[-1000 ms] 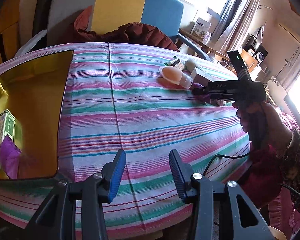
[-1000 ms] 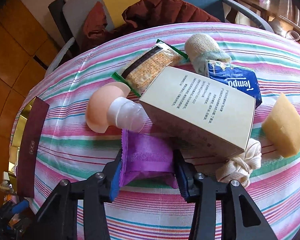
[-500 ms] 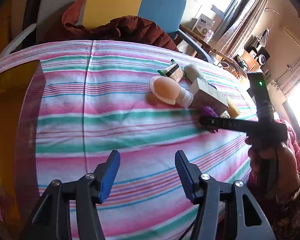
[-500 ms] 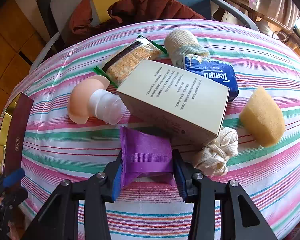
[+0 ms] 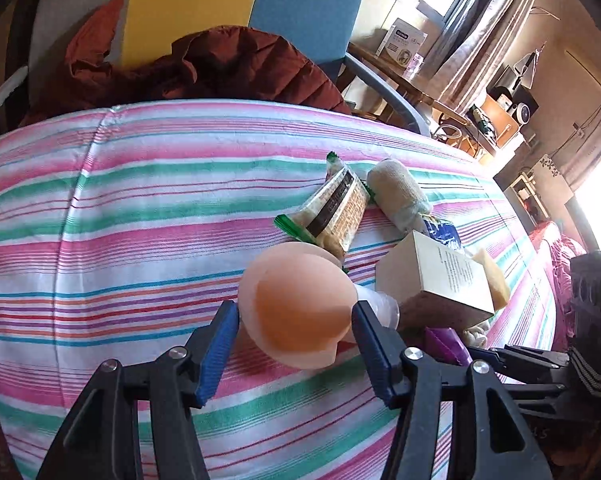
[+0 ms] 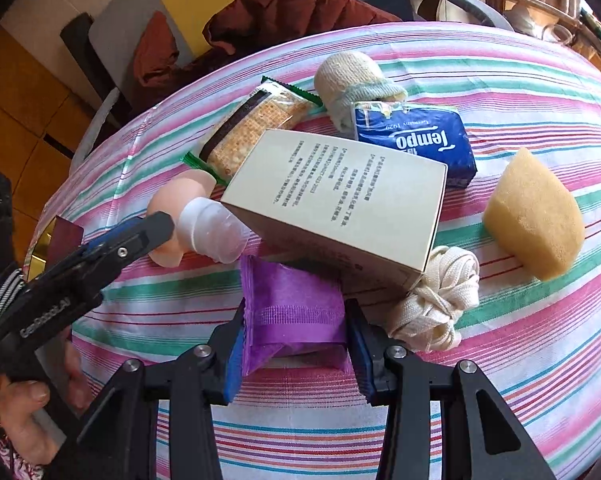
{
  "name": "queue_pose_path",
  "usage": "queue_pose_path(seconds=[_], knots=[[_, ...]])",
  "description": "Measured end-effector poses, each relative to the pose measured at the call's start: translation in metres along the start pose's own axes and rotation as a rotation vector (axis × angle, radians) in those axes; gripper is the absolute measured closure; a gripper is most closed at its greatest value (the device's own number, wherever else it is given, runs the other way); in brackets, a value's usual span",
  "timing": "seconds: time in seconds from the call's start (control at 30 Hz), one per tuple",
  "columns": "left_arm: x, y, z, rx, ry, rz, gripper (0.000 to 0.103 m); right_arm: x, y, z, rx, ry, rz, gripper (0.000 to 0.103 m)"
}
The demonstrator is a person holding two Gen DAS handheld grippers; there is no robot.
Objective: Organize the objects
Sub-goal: 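Grasp the peach round sponge with the left tool while the right tool holds the purple sachet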
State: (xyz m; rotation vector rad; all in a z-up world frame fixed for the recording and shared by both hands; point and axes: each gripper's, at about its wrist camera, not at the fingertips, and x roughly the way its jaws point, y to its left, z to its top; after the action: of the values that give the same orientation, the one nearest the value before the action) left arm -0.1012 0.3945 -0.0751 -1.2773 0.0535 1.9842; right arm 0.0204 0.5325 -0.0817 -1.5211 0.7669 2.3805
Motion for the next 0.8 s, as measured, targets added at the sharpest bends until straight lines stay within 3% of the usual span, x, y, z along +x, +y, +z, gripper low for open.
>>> queue_pose_path(seconds=[0.1,0.17,0.27,0.33,0.4,0.47,0.53,0.6,0.67,0.8], knots=[[-0.002,0.0,-0.005,0.005,-0.013,-0.055,0.05,-0.003,-0.007,0.002,0.03,-0.008,0.021,0.059],[-0.007,-0.005,-0.017,0.047,0.006,-0.093,0.064,-0.006,-0.011,0.004,0.048,-0.016,0.024,0.059],[-0.021,-0.011,-0.039,0.097,0.014,-0.158,0.066,-0.011,-0.016,0.005,0.065,-0.032,0.026,0.059],[-0.029,-0.013,-0.044,0.107,-0.01,-0.161,0.066,-0.012,-0.016,0.005,0.061,-0.033,0.023,0.059],[-0.035,-0.014,-0.041,0.127,-0.048,-0.122,0.062,-0.011,-0.014,0.006,0.055,-0.029,0.019,0.059],[-0.033,-0.02,-0.031,0.17,-0.072,-0.038,0.041,-0.011,-0.015,0.005,0.05,-0.021,0.019,0.059],[-0.027,-0.028,-0.02,0.222,-0.087,0.043,0.032,-0.011,-0.017,0.004,0.056,-0.018,0.025,0.059],[-0.018,-0.038,-0.011,0.27,-0.081,0.084,0.03,-0.011,-0.018,0.004,0.065,-0.017,0.032,0.059],[-0.005,-0.044,-0.002,0.276,-0.036,0.082,0.03,-0.012,-0.02,0.004,0.071,-0.016,0.032,0.059],[0.017,-0.037,0.006,0.163,0.009,0.007,0.03,-0.011,-0.023,0.003,0.079,-0.009,0.043,0.059]])
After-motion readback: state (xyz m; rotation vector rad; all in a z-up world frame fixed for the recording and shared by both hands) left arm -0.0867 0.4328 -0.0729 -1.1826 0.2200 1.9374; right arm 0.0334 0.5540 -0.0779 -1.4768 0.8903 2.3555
